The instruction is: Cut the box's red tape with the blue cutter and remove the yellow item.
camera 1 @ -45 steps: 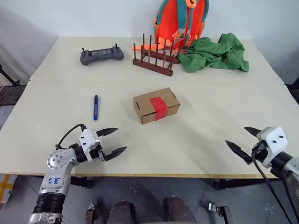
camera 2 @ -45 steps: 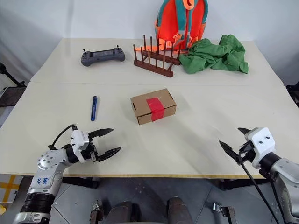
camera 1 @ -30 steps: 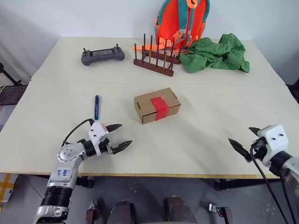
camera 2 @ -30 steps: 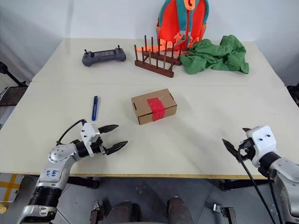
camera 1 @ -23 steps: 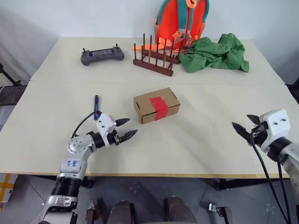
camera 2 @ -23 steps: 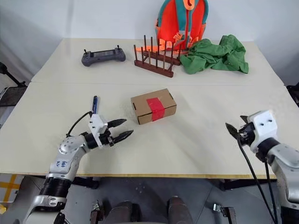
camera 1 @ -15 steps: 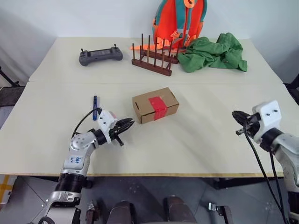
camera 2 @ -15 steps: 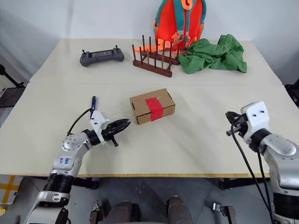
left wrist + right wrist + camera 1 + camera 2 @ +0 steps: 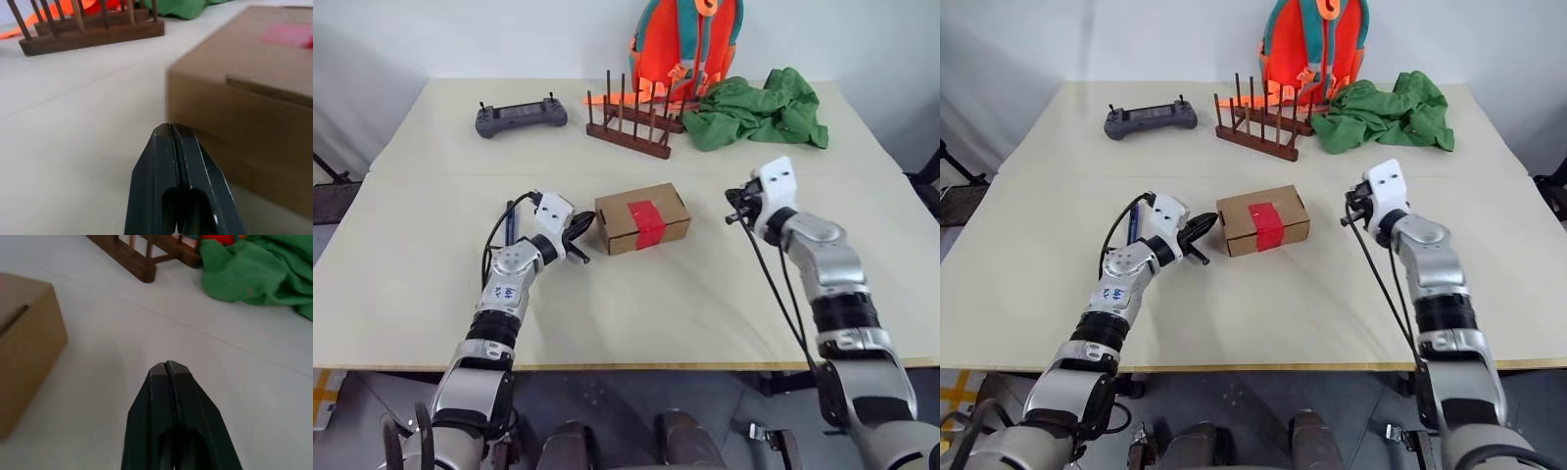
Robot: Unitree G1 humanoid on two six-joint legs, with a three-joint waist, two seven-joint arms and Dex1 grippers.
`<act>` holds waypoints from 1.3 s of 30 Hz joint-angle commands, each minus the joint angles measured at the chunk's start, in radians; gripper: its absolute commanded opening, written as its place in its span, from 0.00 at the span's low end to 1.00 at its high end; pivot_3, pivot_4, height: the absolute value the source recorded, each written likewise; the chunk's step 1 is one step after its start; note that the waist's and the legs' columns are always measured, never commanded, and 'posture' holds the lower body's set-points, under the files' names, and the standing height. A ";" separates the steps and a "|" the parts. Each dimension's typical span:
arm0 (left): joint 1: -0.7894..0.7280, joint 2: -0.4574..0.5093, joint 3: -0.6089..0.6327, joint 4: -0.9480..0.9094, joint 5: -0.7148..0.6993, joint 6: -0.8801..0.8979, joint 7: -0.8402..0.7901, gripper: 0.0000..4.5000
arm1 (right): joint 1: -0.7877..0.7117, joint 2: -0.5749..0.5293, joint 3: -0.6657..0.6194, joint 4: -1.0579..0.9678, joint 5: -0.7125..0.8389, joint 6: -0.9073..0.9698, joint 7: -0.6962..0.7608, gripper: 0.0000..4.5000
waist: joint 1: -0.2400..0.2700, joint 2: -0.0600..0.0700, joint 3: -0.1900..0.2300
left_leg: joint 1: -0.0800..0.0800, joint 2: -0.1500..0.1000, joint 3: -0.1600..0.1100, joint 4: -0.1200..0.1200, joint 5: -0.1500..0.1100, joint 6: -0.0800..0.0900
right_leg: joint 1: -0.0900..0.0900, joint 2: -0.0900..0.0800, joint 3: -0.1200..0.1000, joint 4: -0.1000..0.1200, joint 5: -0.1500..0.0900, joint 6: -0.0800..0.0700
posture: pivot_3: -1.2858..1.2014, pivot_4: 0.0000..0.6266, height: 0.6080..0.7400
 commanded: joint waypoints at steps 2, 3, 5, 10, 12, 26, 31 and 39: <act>-0.070 -0.025 -0.018 0.144 0.032 -0.114 -0.030 0.00 | -0.062 0.057 0.024 0.122 -0.035 -0.066 0.000 0.00 | -0.015 0.000 0.000 | 0.000 -0.001 0.000 -0.001 0.000 0.000 | -0.001 -0.005 -0.011 0.001 0.000 -0.001 | 0.52 0.24 1.00; -0.086 -0.033 -0.017 0.168 0.030 -0.123 -0.048 0.00 | -0.075 0.068 0.022 0.140 -0.036 -0.069 0.002 0.00 | -0.018 0.000 0.000 | 0.000 -0.002 -0.001 -0.001 0.000 0.000 | -0.001 -0.008 -0.019 0.001 0.001 -0.001 | 0.52 0.24 1.00; -0.107 -0.047 -0.022 0.185 0.023 -0.139 -0.108 0.00 | -0.086 0.086 0.028 0.138 -0.034 -0.064 0.030 0.00 | -0.021 0.000 0.000 | -0.001 -0.002 -0.001 -0.001 0.000 0.001 | -0.001 -0.011 -0.029 0.001 0.002 -0.003 | 0.52 0.24 1.00; -0.093 -0.069 -0.038 0.070 -0.046 -0.070 -0.337 0.00 | -0.077 0.086 0.052 0.013 -0.010 0.011 0.146 0.00 | -0.027 0.001 0.001 | -0.002 -0.003 -0.002 0.000 -0.001 0.001 | -0.001 -0.013 -0.034 0.001 0.002 -0.003 | 0.52 0.24 1.00; -0.043 -0.064 -0.065 -0.055 -0.079 0.014 -0.434 0.00 | -0.071 0.069 0.065 -0.044 -0.003 0.053 0.201 0.00 | -0.027 0.001 0.001 | -0.002 -0.002 -0.002 -0.001 -0.001 0.001 | -0.001 -0.012 -0.034 0.001 0.002 -0.003 | 0.52 0.24 1.00; 0.117 -0.012 -0.072 -0.378 -0.115 0.256 -0.423 0.00 | -0.100 0.014 0.022 -0.085 -0.065 0.000 0.100 0.00 | -0.025 0.001 0.001 | -0.002 -0.002 -0.003 0.000 -0.001 0.001 | -0.001 -0.013 -0.033 0.000 0.002 -0.004 | 0.52 0.24 1.00; 0.100 -0.006 -0.050 -0.345 -0.117 0.221 -0.379 0.00 | 0.007 -0.137 0.010 -0.357 -0.124 0.226 0.069 0.00 | -0.012 0.002 0.001 | -0.004 -0.003 -0.005 0.000 -0.001 0.002 | -0.001 -0.016 -0.033 -0.001 0.002 -0.004 | 0.52 0.24 1.00; 0.090 -0.008 -0.073 -0.317 -0.133 0.224 -0.436 0.00 | 0.371 -0.298 -0.051 -0.962 -0.072 0.742 0.097 0.00 | 0.010 0.003 0.002 | -0.005 -0.007 -0.004 -0.002 -0.002 0.004 | -0.001 -0.021 -0.045 -0.004 0.002 -0.004 | 0.52 0.24 1.00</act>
